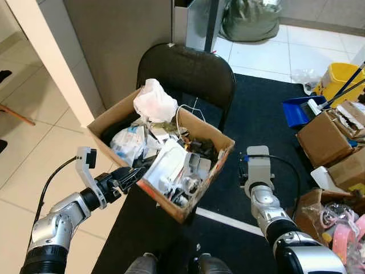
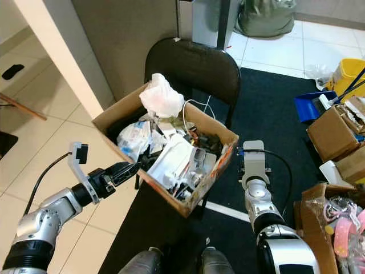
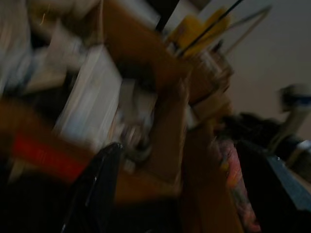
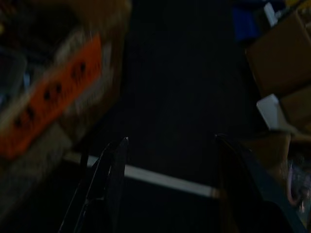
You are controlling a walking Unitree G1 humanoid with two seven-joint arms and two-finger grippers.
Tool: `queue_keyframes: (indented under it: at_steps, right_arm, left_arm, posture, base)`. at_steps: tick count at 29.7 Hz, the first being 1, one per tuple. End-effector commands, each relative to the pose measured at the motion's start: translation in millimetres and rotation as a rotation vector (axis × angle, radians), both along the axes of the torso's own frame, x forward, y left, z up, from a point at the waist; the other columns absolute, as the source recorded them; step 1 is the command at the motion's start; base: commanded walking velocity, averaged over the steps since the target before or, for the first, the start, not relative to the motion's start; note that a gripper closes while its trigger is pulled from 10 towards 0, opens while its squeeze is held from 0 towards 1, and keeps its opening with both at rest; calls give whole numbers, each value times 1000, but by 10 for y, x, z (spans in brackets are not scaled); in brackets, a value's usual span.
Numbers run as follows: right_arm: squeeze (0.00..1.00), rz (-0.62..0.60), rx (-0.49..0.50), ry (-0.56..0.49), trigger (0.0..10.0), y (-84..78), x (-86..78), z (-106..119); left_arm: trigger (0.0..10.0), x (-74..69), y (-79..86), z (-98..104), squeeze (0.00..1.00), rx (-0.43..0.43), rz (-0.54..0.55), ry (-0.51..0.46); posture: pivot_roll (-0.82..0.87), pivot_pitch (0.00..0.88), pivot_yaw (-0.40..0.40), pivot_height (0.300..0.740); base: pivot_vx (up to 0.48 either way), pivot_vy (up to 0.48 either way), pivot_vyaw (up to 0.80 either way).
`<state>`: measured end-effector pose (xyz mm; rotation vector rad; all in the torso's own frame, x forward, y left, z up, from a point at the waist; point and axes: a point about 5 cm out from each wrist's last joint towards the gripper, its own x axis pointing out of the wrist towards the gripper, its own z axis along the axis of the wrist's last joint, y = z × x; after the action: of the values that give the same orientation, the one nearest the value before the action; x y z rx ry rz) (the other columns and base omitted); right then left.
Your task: Picking trash to rubbish bin
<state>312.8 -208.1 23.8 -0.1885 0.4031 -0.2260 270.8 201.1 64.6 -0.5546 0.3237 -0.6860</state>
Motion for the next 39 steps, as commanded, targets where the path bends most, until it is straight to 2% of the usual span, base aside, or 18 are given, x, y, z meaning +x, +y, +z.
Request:
queue_keyframes:
  at_steps: [1, 4, 5, 7, 8, 13, 15, 20, 21, 23, 24, 26, 27, 28, 30, 31, 32, 39]
  right_arm:
    - [0, -23, 17, 53, 10000, -16, -92, -114]
    - [0, -27, 13, 70, 10000, -26, -126, -149]
    - [0, -42, 8, 110, 10000, -64, -217, -237]
    - [0, -46, 4, 126, 10000, -79, -251, -269]
    - [0, -52, -8, 174, 10000, -112, -359, -366]
    - [0, -58, -20, 251, 10000, -151, -537, -514]
    - [0, -60, -28, 322, 10000, -170, -710, -645]
    - [0, -48, -32, 397, 10000, -159, -910, -786]
    - [0, -40, -23, 424, 10000, -146, -985, -837]
    - [0, -35, -21, 434, 10000, -140, -1012, -855]
    - [0, -18, -23, 456, 10000, -125, -1073, -894]
    - [0, -5, -20, 466, 10000, -109, -1103, -915]
    - [0, 28, -28, 493, 10000, -86, -1174, -958]
    - [0, 28, -28, 493, 10000, -86, -1174, -958]
    - [0, 56, -38, 518, 10000, -65, -1243, -998]
    - [0, 56, -38, 518, 10000, -65, -1243, -998]
    - [0, 75, -45, 531, 10000, -52, -1279, -1019]
    - [0, 133, -72, 573, 10000, -35, -1362, -1063]
  left_arm:
    - [10000, -49, 30, -91, 0, 33, 10, 40]
    - [10000, -76, 69, -208, 0, 68, 36, 89]
    - [10000, -160, 142, -383, 0, 87, 81, 163]
    - [10000, -193, 167, -437, 0, 91, 95, 187]
    - [10000, -271, 217, -544, 0, 96, 124, 234]
    - [10000, -366, 258, -665, 0, 105, 150, 287]
    - [10000, -448, 285, -768, 0, 109, 172, 335]
    - [10000, -581, 304, -935, 0, 129, 201, 415]
    - [10000, -645, 315, -1016, 0, 151, 231, 462]
    - [10000, -670, 322, -1049, 0, 164, 246, 483]
    - [10000, -744, 336, -1130, 0, 207, 276, 526]
    - [10000, -800, 333, -1180, 0, 228, 285, 555]
    - [10000, -931, 296, -1286, 0, 265, 287, 614]
    - [10000, -931, 296, -1286, 0, 265, 287, 614]
    - [10000, -1096, 228, -1400, 0, 301, 266, 675]
    - [10000, -1096, 228, -1400, 0, 301, 266, 675]
    - [10000, -1200, 191, -1464, 0, 327, 256, 711]
    - [10000, -1464, 153, -1598, 0, 415, 252, 804]
  posture:
    - [68, 153, 31, 740]
    - [63, 153, 33, 740]
    - [63, 153, 33, 740]
    - [63, 153, 33, 740]
    - [63, 153, 33, 740]
    - [64, 153, 29, 740]
    - [64, 153, 29, 740]
    - [64, 153, 29, 740]
    - [64, 153, 29, 740]
    - [64, 153, 29, 740]
    - [64, 153, 29, 740]
    - [64, 153, 29, 740]
    - [51, 150, 31, 740]
    - [51, 150, 31, 740]
    - [51, 150, 31, 740]
    - [51, 150, 31, 740]
    - [51, 150, 31, 740]
    - [43, 143, 31, 740]
  base:
    - [-398, 0, 0]
    - [-410, 0, 0]
    - [-428, 0, 0]
    - [-428, 0, 0]
    - [-424, 0, 0]
    - [-425, 0, 0]
    - [-424, 0, 0]
    - [-420, 0, 0]
    - [0, 0, 0]
    - [0, 0, 0]
    - [0, 0, 0]
    - [0, 0, 0]
    - [0, 0, 0]
    - [0, 0, 0]
    - [0, 0, 0]
    - [0, 0, 0]
    - [0, 0, 0]
    - [0, 0, 0]
